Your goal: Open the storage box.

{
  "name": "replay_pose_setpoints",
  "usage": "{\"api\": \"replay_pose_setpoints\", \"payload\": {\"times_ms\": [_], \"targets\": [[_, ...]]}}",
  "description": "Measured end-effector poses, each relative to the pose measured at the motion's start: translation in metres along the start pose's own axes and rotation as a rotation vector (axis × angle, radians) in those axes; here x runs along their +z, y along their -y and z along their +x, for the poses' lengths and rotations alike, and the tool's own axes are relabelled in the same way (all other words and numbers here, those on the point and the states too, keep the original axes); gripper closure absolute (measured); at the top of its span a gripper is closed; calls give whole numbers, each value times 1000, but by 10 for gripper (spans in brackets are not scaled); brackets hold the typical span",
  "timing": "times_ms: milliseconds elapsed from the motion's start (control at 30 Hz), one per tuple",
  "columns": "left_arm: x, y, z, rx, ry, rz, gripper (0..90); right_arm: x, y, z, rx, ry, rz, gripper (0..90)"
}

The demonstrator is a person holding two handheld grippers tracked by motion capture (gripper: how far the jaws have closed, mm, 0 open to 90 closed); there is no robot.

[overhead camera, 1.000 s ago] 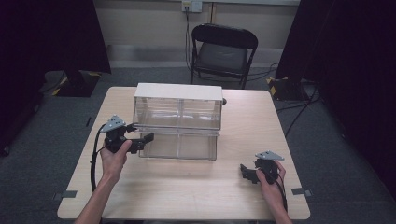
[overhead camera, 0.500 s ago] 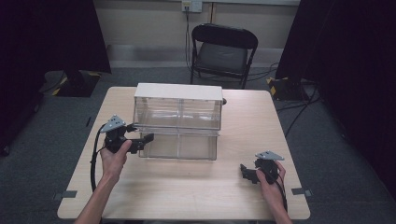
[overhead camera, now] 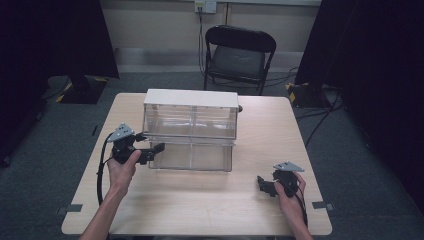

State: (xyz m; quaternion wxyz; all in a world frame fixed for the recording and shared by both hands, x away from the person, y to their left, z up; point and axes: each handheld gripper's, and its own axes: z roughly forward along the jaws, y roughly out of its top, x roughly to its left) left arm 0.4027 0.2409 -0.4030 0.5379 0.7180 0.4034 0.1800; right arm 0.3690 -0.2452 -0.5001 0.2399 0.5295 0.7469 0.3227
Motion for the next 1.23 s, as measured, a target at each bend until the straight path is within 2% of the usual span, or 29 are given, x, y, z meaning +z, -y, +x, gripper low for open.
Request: {"api": "replay_pose_setpoints", "payload": {"times_ms": [400, 600, 1233], "targets": [[1, 0, 0, 1, -3, 6, 136, 0, 0, 0, 0, 0, 0, 133], [2, 0, -1, 2, -21, 16, 137, 0, 0, 0, 0, 0, 0, 133], [3, 0, 1, -8, -12, 25, 137, 0, 0, 0, -1, 0, 0, 133]]}}
